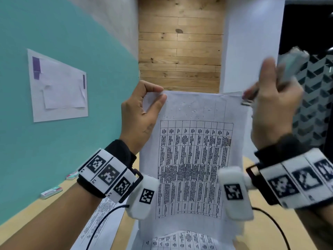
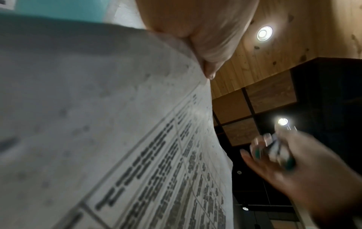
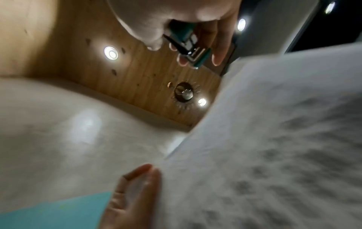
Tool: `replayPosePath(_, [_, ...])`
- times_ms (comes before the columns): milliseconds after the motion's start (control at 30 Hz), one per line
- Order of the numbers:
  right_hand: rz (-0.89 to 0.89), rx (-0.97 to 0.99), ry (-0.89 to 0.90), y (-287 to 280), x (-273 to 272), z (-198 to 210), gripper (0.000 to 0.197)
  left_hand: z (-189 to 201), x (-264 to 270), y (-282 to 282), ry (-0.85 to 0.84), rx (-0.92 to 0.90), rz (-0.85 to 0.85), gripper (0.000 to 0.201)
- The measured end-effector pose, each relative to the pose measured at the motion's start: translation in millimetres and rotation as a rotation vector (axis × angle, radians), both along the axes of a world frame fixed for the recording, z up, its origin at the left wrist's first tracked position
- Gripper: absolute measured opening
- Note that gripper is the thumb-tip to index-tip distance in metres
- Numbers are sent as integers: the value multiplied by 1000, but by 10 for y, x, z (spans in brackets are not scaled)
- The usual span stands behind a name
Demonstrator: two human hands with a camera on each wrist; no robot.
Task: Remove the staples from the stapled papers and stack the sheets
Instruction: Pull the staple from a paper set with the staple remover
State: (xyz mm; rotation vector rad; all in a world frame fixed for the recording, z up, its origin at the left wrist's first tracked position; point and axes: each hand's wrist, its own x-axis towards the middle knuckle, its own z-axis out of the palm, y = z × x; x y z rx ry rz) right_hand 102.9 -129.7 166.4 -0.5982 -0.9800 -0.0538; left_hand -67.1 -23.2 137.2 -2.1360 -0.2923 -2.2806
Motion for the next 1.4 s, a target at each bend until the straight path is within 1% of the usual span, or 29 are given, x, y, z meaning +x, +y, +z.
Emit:
replayPosePath(100, [190,-39,-68,167,-360,271,39,-18,35,-52,-28,33,22,9])
replayPosePath(167, [215,-84,-92,313,-566,323,40,-35,46,-90,-33,76,35,5])
replayPosePath(300, [59,-128,-207,515,-761,276,42,-48,47,-153,6,155,60,7])
replayPosePath(433, [-130,-127,-338,539,-763,251,42,-68,46,-150,8,156,72,5])
replayPosePath(533, [-204,-110,-389,527,-754,255,43,-81,50,-151,22,178,92,5])
replayPosePath(700, [-233,-91,-443,505,-771,222,46,-59,58,-170,25,171,143,8])
replayPosePath(933, [-330,-134,-544,509,-774,175,43,-33,56,-191,17,200,100,8])
replayPosePath(1067, [-339,-141,-534,475,-801,173,47,-51,52,-185,-13,187,39,5])
replayPosePath(1133, [-333,-147,-530,456,-822,184,49,-55,47,-204,-17,188,21,7])
replayPosePath(1267, [-292,-167,-512,486,-838,198,53,-66,49,-225,-16,172,27,11])
replayPosePath(1400, [-285,-196,-509,553,-845,212,53,-74,64,-192,-34,110,16,11])
